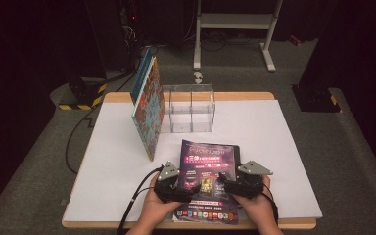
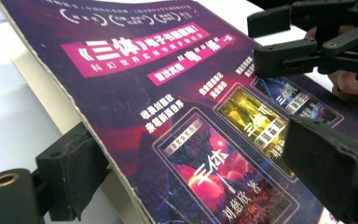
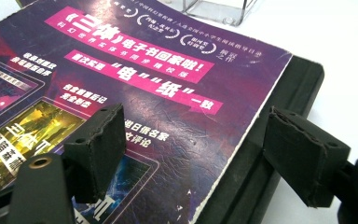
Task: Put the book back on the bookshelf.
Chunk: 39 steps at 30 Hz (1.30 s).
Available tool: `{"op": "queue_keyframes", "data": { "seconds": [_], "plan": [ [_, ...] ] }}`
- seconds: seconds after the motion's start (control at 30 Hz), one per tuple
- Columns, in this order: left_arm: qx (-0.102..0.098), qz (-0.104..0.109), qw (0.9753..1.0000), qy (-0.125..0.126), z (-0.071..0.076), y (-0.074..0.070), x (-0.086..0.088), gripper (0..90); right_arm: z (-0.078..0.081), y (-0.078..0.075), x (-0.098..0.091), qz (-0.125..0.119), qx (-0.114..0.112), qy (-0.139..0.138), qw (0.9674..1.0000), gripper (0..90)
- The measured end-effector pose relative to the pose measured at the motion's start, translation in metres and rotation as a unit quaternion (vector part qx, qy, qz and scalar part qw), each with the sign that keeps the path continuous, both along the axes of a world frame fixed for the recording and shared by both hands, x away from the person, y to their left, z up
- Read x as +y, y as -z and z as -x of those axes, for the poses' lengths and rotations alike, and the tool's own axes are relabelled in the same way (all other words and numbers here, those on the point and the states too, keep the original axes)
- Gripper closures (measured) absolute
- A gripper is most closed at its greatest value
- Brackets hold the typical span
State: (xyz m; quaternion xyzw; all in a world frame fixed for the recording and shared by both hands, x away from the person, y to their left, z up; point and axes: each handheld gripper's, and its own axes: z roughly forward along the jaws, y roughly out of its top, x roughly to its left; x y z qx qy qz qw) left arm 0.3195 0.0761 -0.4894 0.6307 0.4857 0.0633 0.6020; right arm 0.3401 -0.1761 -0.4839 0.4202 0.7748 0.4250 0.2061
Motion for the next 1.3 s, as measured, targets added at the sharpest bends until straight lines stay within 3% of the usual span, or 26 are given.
{"op": "queue_keyframes", "data": {
  "seconds": [0.07, 0.3, 0.5, 0.67, 0.8, 1.03, 1.3],
  "plan": [
    [-0.004, 0.003, 0.9999, -0.014, -0.001, -0.001, 0.006, 9.2, 0.000, -0.001, -0.001, 0.006, 0.003, 0.001, 1.0000, 21.6],
    [0.003, 0.007, 0.9997, -0.023, -0.002, 0.002, 0.010, 9.2, 0.002, -0.003, -0.012, 0.016, 0.003, 0.013, 0.9998, 22.4],
    [0.013, 0.002, 0.9998, -0.014, -0.005, 0.007, 0.004, 10.5, 0.004, -0.004, -0.028, 0.015, 0.000, 0.024, 0.9996, 24.6],
    [0.032, 0.015, 0.9994, -0.007, -0.010, 0.012, -0.003, 8.7, 0.005, -0.004, -0.029, 0.011, -0.002, 0.027, 0.9996, 24.9],
    [0.047, 0.024, 0.9986, -0.001, -0.020, 0.013, -0.009, 7.6, 0.004, -0.002, -0.033, -0.013, 0.017, 0.017, 0.9996, 22.4],
    [0.066, 0.033, 0.9973, 0.004, -0.029, 0.016, -0.019, 1.3, 0.004, 0.000, -0.032, -0.023, 0.028, 0.013, 0.9992, 16.4],
    [0.067, 0.026, 0.9973, 0.016, -0.029, 0.015, -0.022, 3.7, -0.002, 0.005, -0.036, -0.049, 0.048, 0.014, 0.9976, 10.4]
  ]
}}
